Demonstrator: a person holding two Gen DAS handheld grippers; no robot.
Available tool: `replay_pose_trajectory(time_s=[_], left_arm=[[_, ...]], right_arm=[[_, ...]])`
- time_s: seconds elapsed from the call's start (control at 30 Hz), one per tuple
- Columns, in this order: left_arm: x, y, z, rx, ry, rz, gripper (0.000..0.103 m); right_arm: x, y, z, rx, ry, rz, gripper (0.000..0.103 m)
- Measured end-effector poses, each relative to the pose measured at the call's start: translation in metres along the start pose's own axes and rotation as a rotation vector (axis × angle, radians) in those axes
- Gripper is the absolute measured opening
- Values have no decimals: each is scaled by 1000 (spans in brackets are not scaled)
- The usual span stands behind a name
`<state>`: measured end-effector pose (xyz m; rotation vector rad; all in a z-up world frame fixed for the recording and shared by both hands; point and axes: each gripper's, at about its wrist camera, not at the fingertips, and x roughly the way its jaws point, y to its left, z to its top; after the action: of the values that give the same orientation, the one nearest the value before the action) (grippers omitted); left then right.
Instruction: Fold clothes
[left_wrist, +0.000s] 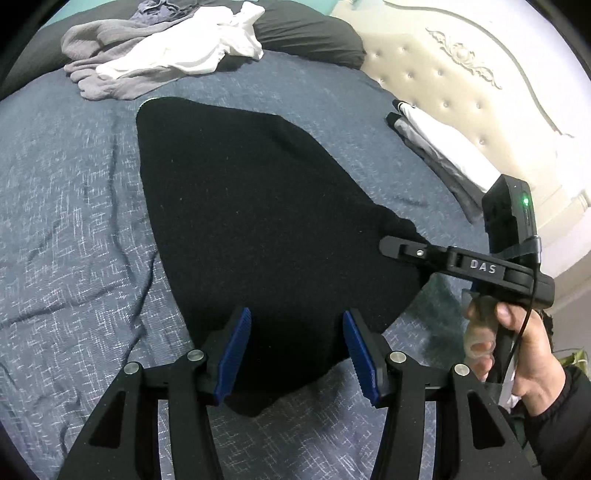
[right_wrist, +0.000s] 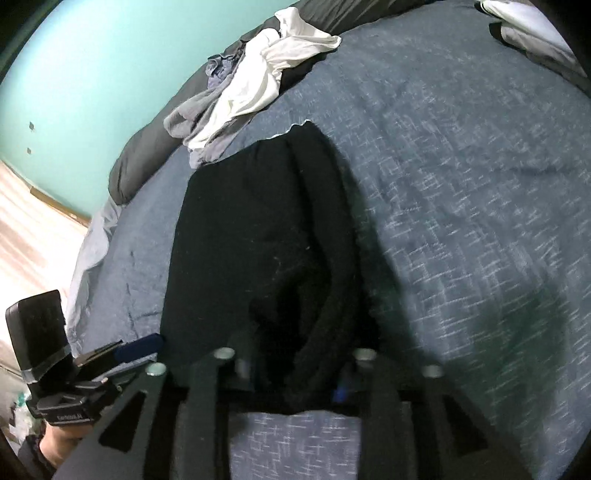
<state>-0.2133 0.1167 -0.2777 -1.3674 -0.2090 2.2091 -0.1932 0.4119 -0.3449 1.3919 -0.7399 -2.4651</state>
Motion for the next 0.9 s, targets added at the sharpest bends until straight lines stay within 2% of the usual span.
replay_pose_trajectory(time_s=[0.1,0.17,0.27,0.33,0.4,0.47,0.53,0.67,0.8,0.9], left_arm=[[-6,0,-1,7,-15,13,56],[-10,0,-1,17,-25,25,56],[-9,5,-2,12,-20,36,56],[-5,7,-5,8,-9,37,56],[-3,8,-7,6,-9,39,56],[-2,9,-8,-3,-11,36,56],[-4,10,-10,-2,-8,39,56],[-3,11,-15,4,-2,44,56],[-2,17,-20,-23,-7,28,56],[0,16,-23,-21,-1,34,57]], right_arm=[[-15,3,5,-55,-6,-13,41],[-29,6,10,-99,-25,-53,41],[-52,8,16,-112,-70,-83,41],[-60,13,19,-132,-89,-69,41],[-57,28,20,-195,-65,-59,39],[-47,41,18,-251,-32,-45,28],[-39,47,14,-280,-16,-41,22],[-17,45,3,-331,33,-101,11],[2,23,-8,-310,98,-164,8],[7,17,-14,-299,120,-169,8]])
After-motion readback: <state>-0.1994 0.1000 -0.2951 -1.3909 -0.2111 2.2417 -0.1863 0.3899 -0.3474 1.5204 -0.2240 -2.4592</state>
